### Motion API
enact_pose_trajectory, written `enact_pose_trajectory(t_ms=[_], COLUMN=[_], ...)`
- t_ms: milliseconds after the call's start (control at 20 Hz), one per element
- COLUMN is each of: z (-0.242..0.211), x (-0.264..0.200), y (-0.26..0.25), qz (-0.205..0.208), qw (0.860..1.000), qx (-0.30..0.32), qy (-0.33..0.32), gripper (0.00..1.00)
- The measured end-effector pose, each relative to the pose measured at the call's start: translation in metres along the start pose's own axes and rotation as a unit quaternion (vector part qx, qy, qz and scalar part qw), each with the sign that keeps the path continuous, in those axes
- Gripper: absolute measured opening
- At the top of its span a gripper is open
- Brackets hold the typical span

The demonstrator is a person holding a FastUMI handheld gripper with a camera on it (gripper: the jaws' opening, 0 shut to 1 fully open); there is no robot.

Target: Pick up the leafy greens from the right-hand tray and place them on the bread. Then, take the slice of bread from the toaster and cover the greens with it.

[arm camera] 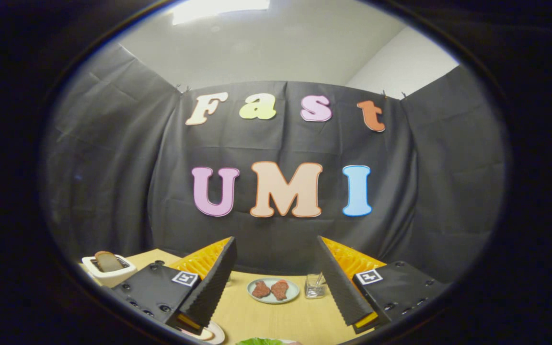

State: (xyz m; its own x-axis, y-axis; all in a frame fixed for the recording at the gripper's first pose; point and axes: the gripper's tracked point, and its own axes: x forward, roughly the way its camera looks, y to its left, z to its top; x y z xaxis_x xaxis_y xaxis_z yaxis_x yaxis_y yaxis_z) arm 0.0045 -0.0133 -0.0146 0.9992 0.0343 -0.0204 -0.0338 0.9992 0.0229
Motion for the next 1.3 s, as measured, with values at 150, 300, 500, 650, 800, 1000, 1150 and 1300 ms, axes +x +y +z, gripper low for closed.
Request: enact_pose_trajectory(t_ms=[150, 300, 500, 650, 800, 1000, 1150, 1300], z=[-0.008, -0.018, -0.033, -0.050, -0.071, -0.102, -0.129, -0.159], x=[0.002, 0.001, 0.004, 0.006, 0.005, 0.004, 0.001, -0.005], y=[0.001, 0.000, -0.002, -0.005, 0.000, -0.001, 0.004, 0.007], qz=[0.020, 0.045, 0.081, 0.110, 0.150, 0.183, 0.210, 0.232], qw=[1.000, 0.998, 0.995, 0.991, 0.982, 0.969, 0.957, 0.943], qx=[-0.008, -0.030, -0.035, -0.046, -0.068, -0.095, -0.109, -0.126], qy=[0.009, 0.021, 0.045, 0.068, 0.098, 0.136, 0.167, 0.201], gripper=[1.00, 1.00, 1.00, 1.00, 1.00, 1.00, 1.00, 1.00])
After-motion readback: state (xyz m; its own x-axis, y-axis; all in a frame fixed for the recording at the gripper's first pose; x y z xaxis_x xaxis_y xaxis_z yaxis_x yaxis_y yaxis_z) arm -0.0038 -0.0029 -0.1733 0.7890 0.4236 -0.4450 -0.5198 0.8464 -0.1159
